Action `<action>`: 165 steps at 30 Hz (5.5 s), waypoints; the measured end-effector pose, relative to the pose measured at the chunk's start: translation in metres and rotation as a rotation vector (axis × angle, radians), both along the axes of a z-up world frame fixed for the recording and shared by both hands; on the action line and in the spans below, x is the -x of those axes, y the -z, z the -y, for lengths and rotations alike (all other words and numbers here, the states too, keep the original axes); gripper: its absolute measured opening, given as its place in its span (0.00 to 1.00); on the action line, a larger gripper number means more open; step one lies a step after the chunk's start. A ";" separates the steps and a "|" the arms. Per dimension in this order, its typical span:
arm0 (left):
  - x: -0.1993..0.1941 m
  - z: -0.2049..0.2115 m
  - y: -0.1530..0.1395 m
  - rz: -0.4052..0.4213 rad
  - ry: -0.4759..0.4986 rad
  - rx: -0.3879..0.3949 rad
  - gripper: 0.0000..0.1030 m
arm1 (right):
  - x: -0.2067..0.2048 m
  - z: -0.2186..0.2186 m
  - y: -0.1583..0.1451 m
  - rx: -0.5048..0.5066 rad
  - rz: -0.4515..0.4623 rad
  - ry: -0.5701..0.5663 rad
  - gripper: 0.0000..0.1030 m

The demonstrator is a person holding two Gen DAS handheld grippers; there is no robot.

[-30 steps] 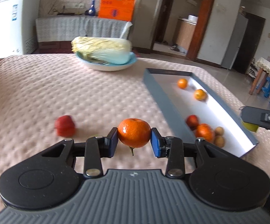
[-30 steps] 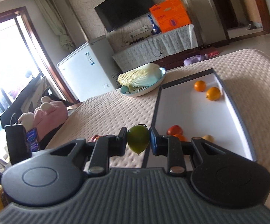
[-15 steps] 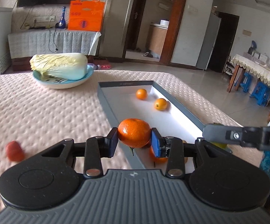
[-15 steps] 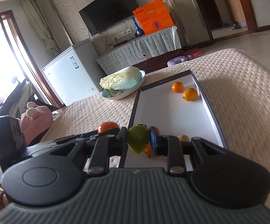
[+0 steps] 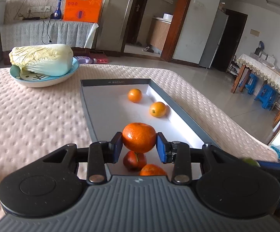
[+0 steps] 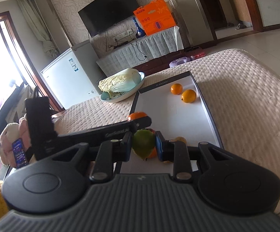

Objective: Organize fruits
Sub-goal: 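Release the tangerine into the box with the left tool while the right tool releases the plum, then move the left tool to the red apple while the right tool approaches a green plum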

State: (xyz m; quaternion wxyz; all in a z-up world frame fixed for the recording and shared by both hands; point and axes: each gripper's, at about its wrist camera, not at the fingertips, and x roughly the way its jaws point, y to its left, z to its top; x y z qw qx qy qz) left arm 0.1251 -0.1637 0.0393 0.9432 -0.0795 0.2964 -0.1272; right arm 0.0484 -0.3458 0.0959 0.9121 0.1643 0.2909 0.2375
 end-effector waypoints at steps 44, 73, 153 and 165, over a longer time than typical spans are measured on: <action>0.158 -0.052 -0.041 0.034 -0.038 -0.077 0.62 | -0.045 -0.037 0.028 0.085 -0.099 0.196 0.29; 0.157 -0.192 -0.034 -0.012 -0.393 -0.127 0.62 | -0.029 -0.072 0.010 0.101 0.091 0.183 0.45; 0.169 -0.291 -0.028 -0.106 -0.653 -0.087 0.69 | -0.015 -0.270 0.058 0.467 0.101 -0.237 0.44; 0.168 -0.291 -0.024 -0.115 -0.652 -0.101 0.69 | -0.009 -0.263 0.053 0.472 0.096 -0.281 0.28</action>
